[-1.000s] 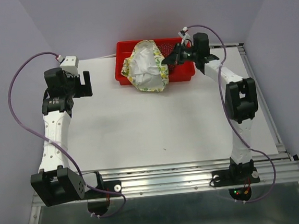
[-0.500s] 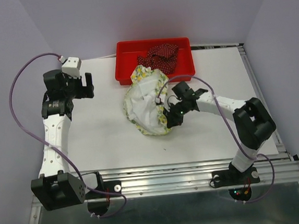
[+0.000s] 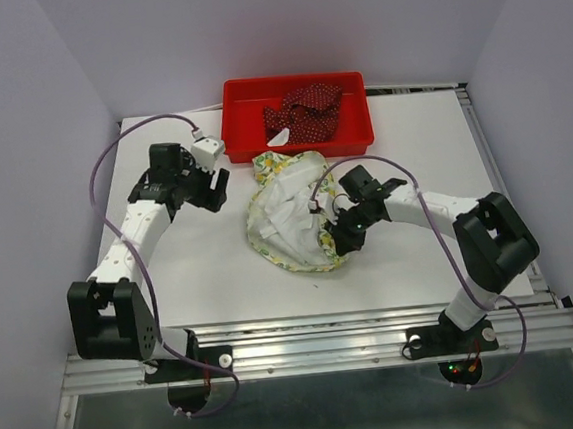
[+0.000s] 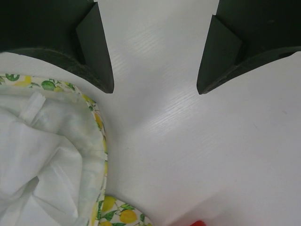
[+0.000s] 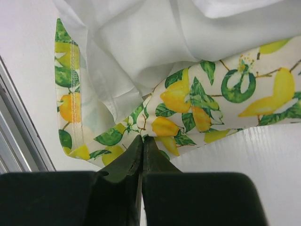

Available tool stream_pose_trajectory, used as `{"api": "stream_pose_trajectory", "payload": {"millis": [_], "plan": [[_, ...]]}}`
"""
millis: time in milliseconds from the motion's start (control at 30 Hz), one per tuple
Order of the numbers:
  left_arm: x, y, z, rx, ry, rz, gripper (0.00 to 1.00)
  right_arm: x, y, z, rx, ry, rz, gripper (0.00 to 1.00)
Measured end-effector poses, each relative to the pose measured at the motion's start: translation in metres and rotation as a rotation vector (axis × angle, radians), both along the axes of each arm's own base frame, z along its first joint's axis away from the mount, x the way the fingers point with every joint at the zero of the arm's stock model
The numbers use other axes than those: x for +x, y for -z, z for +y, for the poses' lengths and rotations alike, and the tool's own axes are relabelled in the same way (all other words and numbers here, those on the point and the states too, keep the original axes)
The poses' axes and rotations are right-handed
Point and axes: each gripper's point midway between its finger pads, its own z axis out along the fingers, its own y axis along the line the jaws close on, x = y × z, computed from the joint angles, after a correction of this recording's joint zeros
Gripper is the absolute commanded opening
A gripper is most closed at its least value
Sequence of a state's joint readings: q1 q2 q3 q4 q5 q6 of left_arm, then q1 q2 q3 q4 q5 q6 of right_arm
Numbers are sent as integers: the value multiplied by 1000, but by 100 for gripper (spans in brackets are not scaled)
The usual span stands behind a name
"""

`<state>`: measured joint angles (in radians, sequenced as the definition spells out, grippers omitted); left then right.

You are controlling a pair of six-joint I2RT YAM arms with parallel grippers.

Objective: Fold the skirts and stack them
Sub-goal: Flatten the skirt out

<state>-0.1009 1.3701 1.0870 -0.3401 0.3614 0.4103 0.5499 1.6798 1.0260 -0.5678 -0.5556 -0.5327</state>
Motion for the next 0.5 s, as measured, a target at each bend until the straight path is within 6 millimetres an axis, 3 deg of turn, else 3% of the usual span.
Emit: {"api": "stream_pose_trajectory", "payload": {"millis": [133,300,400,500], "plan": [[9,20,-33,5,84,36,75,1,-11,-8,9,59,-10,1],[43,54,-70,3,137,85,70,16,-20,-25,24,175,0,1],[58,76,-83,-15,144,131,70,24,-24,-34,29,236,4,1],[60,94,-88,-39,148,176,70,27,-27,-39,36,273,6,1]]}}
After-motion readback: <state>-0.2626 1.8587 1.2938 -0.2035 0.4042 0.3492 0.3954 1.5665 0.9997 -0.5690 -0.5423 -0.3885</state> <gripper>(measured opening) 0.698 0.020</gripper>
